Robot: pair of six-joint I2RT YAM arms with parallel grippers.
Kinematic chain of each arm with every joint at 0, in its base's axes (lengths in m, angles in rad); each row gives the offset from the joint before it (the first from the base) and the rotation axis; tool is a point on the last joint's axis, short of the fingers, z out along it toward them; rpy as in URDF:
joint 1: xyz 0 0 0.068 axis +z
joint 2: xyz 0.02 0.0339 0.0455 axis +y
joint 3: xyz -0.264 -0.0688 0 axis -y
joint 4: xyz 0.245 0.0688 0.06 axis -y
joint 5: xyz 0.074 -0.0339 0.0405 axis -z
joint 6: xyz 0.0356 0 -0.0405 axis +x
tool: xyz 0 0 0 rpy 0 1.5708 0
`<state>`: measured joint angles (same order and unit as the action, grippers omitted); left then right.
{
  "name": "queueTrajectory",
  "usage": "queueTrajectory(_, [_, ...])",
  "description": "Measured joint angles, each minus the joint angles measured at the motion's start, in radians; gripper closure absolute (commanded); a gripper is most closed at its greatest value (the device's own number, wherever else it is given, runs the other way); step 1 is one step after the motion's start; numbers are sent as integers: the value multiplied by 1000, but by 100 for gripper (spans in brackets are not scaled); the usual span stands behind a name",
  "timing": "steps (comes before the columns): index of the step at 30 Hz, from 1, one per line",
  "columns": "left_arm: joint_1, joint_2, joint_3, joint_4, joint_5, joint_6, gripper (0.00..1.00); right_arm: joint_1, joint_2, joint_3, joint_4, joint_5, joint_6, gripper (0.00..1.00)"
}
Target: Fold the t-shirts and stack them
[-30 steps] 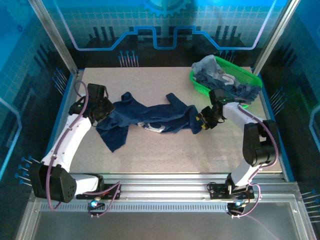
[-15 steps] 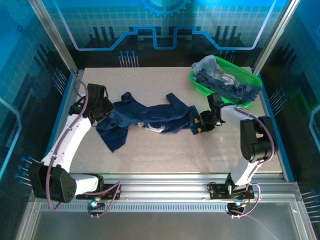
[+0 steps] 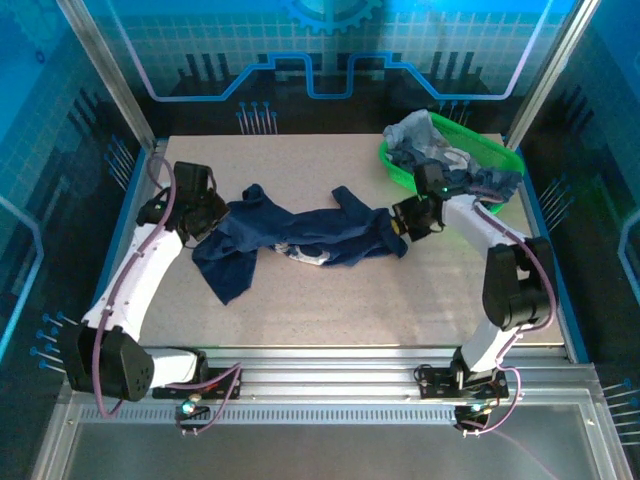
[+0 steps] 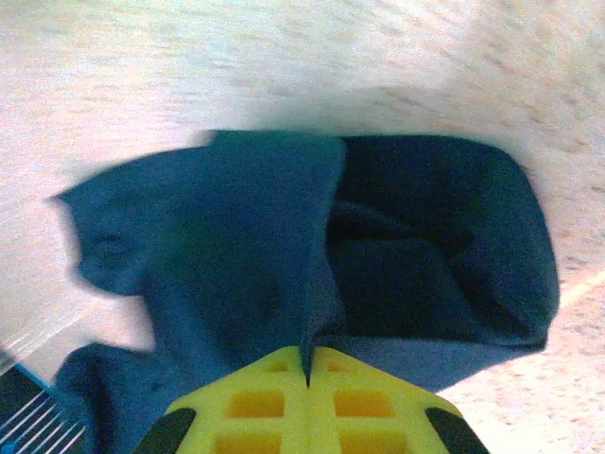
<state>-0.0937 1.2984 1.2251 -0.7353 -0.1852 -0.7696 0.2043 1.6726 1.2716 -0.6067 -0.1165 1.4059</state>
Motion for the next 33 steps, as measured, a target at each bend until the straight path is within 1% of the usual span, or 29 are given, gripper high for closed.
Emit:
queueTrajectory(7, [27, 118, 350, 14, 21, -15, 100, 0, -82, 291, -83, 111, -228, 100])
queueTrajectory(11, [33, 126, 491, 26, 8, -18, 100, 2, -132, 373, -108, 164, -345, 100])
queueTrajectory(14, [33, 83, 518, 60, -26, -18, 100, 12, -222, 373, -112, 201, -435, 100])
queueTrajectory(18, [33, -27, 515, 99, -85, -11, 100, 34, -385, 369, -109, 230, -534, 100])
queueTrajectory(22, [33, -133, 542, 139, -137, 17, 100, 38, -526, 377, -108, 245, -586, 100])
queueTrajectory(24, [33, -147, 590, 146, -151, 28, 100, 38, -549, 397, -111, 247, -596, 100])
queueTrajectory(26, [33, -142, 637, 153, -158, 39, 100, 37, -544, 430, -110, 244, -596, 100])
queueTrajectory(29, [39, -85, 721, 158, -158, 43, 100, 37, -472, 498, -101, 222, -593, 100])
queueTrajectory(32, [76, 43, 830, 151, -111, 35, 100, 36, -333, 597, -80, 178, -579, 100])
queueTrajectory(33, [94, 104, 877, 144, -82, 26, 100, 35, -266, 639, -68, 157, -573, 100])
